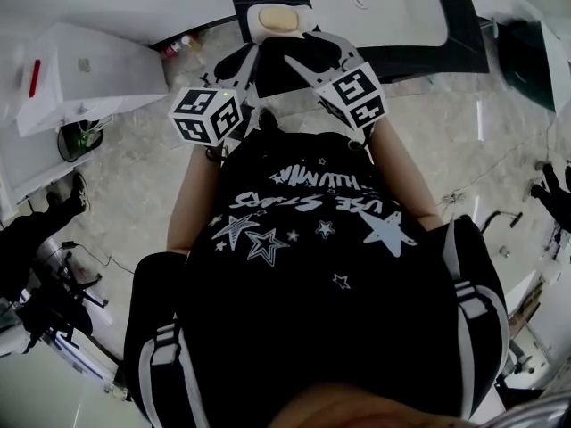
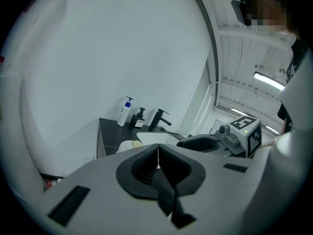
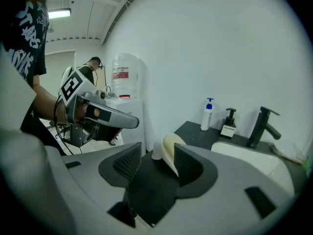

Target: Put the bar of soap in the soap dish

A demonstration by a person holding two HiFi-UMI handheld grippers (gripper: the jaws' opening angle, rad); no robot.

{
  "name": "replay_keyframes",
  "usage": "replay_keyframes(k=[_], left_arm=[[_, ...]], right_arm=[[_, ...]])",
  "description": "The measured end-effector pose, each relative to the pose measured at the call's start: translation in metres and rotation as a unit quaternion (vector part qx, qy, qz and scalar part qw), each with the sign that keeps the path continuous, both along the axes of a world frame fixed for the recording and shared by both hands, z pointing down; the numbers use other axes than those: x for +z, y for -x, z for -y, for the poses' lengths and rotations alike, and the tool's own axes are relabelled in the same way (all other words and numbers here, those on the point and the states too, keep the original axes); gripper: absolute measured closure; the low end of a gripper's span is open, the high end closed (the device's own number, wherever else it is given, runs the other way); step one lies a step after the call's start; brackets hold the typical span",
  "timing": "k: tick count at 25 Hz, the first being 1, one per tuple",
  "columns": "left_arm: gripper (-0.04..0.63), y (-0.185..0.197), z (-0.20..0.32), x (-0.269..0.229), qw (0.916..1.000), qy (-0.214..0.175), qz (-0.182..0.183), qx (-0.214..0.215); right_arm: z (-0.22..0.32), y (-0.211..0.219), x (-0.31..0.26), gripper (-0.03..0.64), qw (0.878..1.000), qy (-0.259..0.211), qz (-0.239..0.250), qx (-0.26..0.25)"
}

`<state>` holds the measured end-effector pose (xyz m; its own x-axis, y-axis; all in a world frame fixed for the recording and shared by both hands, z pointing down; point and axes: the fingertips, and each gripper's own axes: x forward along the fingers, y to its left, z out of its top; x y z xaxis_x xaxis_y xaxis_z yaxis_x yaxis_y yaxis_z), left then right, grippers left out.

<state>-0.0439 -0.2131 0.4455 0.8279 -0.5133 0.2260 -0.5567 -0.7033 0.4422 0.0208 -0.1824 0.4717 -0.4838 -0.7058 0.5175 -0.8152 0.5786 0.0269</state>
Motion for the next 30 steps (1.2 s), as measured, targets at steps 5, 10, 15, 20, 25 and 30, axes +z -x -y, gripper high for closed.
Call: replay_keyframes(k=[5,10,15,20,25,30], left_arm=[[0.583,-0.007,-0.027,-0.015,1.0,-0.002,0.0,-0.005],[0.583,-0.024,-0.064,-0.021,0.9999,-0.008,0.006,-0.011],[0.583,-0.039,-0.106,-0.021,0.9996,-0.014,0.016,-0.017],[0.583,-0.057,-0.152,-0.029,0.9992,-0.026,0.019,-0.024],[0.583,-0.066,-0.206,-0.037,0.9985,-0.037,0.019,-0.036],[0.583,-0.073,-0.253,-0.045,0.998,-0.046,0.017,-0.04]], right_arm=[[-0.027,-0.001,-0.017,0.419,1.0,-0.005,0.01,-0.011],[-0.061,-0.02,-0.032,0.492,0.999,-0.03,0.024,-0.006],[-0.094,-0.039,-0.042,0.534,0.998,-0.054,0.039,-0.006],[-0.137,-0.063,-0.043,0.555,0.997,-0.054,0.049,-0.003],[-0.19,-0.073,-0.04,0.563,0.997,-0.054,0.052,-0.01],[-0.234,-0.084,-0.049,0.563,0.996,-0.07,0.051,-0.012]])
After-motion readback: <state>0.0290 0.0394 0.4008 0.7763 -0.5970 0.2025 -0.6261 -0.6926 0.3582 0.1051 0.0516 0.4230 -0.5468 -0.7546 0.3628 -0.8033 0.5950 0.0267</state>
